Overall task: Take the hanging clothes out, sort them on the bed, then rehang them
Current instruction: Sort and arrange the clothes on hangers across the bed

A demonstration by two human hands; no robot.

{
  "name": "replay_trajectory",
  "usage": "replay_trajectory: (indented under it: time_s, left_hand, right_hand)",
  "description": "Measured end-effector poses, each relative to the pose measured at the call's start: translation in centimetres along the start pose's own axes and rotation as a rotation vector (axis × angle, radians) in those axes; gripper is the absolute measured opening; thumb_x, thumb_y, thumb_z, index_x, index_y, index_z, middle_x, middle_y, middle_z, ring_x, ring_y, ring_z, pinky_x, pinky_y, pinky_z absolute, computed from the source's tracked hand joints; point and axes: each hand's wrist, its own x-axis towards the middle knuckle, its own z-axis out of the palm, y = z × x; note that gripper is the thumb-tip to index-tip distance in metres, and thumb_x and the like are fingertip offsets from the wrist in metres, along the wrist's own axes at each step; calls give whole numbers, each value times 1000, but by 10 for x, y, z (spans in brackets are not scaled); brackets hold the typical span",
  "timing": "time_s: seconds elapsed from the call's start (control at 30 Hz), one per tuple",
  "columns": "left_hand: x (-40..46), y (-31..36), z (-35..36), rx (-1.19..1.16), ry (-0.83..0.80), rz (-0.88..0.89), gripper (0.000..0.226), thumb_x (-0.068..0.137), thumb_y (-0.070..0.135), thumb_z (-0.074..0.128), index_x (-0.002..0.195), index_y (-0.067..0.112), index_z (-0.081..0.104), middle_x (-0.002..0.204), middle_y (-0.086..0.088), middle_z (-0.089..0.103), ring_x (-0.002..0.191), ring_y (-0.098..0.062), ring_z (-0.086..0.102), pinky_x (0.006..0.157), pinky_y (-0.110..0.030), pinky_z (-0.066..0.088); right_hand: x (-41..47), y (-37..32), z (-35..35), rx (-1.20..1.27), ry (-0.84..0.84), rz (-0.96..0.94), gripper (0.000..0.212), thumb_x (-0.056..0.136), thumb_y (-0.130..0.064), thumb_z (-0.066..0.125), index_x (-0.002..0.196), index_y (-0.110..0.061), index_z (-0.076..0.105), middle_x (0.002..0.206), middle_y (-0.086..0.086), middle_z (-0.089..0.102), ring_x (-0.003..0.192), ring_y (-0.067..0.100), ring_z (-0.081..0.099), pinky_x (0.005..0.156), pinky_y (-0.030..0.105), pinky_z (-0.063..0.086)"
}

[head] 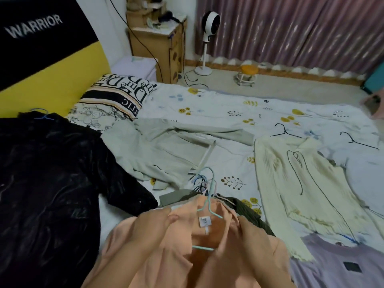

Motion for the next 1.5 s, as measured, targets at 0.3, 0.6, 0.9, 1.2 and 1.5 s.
replay_trajectory:
  time_s: [0.3, 0.6, 0.9, 1.2, 1.5]
  left_hand:
    - [-143, 34, -89, -111, 199, 75, 41, 92, 51, 40, 63, 26, 29, 74, 4, 54, 91, -21, 57, 62, -32, 28]
    - [-249, 28, -178, -150, 196, 216, 47, 86, 53, 39, 66, 14, 55, 60, 3, 51, 59, -8, 47, 55, -29, 31]
    - [-276, 4, -261, -197, 536, 215, 45, 74, 51, 38, 50, 13, 37, 48, 0, 35, 48, -14, 34, 50, -30, 19]
    - [-235, -49, -348, -187, 782, 184, 51, 92, 34, 50, 48, 14, 35, 51, -2, 36, 55, -22, 38, 51, -35, 19]
    - [-147, -68, -383, -126, 765, 233, 44, 93, 40, 45, 60, 13, 53, 55, 2, 41, 65, -24, 44, 51, -32, 22]
  right_hand:
    - [-134, -8, -59, 190, 306, -34, 22, 95, -33, 39, 79, -19, 41, 88, 11, 61, 92, 35, 52, 68, 38, 36]
    - [-208, -42, -127, 256, 465, -179, 35, 91, -24, 45, 62, -26, 26, 71, 8, 51, 85, 37, 49, 63, 38, 32]
    - [-239, -125, -200, 50, 844, -369, 21, 91, -31, 51, 100, -17, 64, 96, 7, 66, 94, 30, 57, 62, 29, 12]
    - [-202, -216, -156, 439, 825, -379, 68, 93, -29, 50, 149, -11, 17, 156, 17, 9, 145, 26, 5, 114, 26, 4]
    - [-156, -275, -90, 465, 485, -295, 71, 95, -39, 45, 150, -23, 1, 158, 8, -9, 146, 21, 0, 116, 27, 6]
